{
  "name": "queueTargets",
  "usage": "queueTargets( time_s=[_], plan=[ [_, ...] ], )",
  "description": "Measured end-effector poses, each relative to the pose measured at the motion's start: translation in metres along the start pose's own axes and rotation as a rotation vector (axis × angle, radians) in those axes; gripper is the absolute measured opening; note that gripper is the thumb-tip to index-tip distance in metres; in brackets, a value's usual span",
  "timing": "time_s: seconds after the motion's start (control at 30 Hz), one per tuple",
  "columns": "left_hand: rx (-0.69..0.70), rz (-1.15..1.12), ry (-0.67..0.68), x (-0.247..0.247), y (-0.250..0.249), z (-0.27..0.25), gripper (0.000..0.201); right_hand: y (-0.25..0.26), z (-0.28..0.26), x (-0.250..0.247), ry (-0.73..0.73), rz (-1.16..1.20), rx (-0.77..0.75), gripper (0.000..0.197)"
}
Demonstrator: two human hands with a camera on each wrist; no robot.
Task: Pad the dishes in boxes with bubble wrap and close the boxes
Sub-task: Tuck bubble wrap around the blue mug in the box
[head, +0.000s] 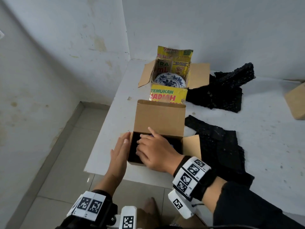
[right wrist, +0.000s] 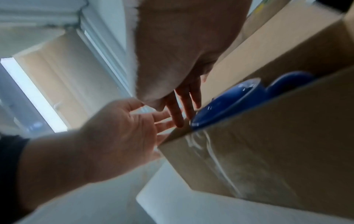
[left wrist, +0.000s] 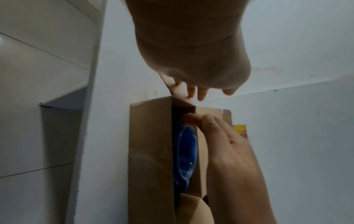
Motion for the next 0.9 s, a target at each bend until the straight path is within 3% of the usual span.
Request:
queueTargets(
  time_s=[0.13, 0.27, 0.43, 0.57, 0.67, 0.77, 0.9],
  plan=[
    [0.218, 0.392, -0.122, 0.014, -0.036, 0.006, 0.044, -0.03, -0.045, -0.055, -0.339, 0.095, 0.093, 0.025],
    [0.451, 0.469, 0.039, 0.076, -0.085, -0.001, 0.043, -0.078, -0.095, -0.098, -0.486, 0.069, 0.241, 0.018],
    [0.653, 0.467, 0.304, 0.165, -0.129, -0.023, 0.048, -0.15, -0.16, -0.092, -0.332, 0.049, 0.489, 0.018],
    [0.747, 0.595, 0.446, 0.228, -0.137, -0.039, 0.047, -0.193, -0.209, -0.054, -0.029, 0.049, 0.684, 0.044],
    [0.701, 0.685, 0.524, 0.267, -0.126, -0.043, 0.051, -0.208, -0.231, -0.026, 0.141, 0.088, 0.706, 0.069],
    [0.548, 0.828, 0.549, 0.292, -0.099, -0.032, 0.059, -0.218, -0.249, -0.007, 0.255, 0.15, 0.731, 0.083],
    [0.351, 0.947, 0.551, 0.301, -0.064, -0.015, 0.064, -0.224, -0.252, -0.01, 0.127, 0.079, 0.639, 0.051]
  ],
)
Point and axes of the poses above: each hand's wrist, its own z-axis towards the middle knuckle, its own x-axis out of the palm, y = z × x, the point moved 8 cm from there along z, towards the middle knuckle, and after that the axes turned 1 degree about z, right-handed, at the moved point
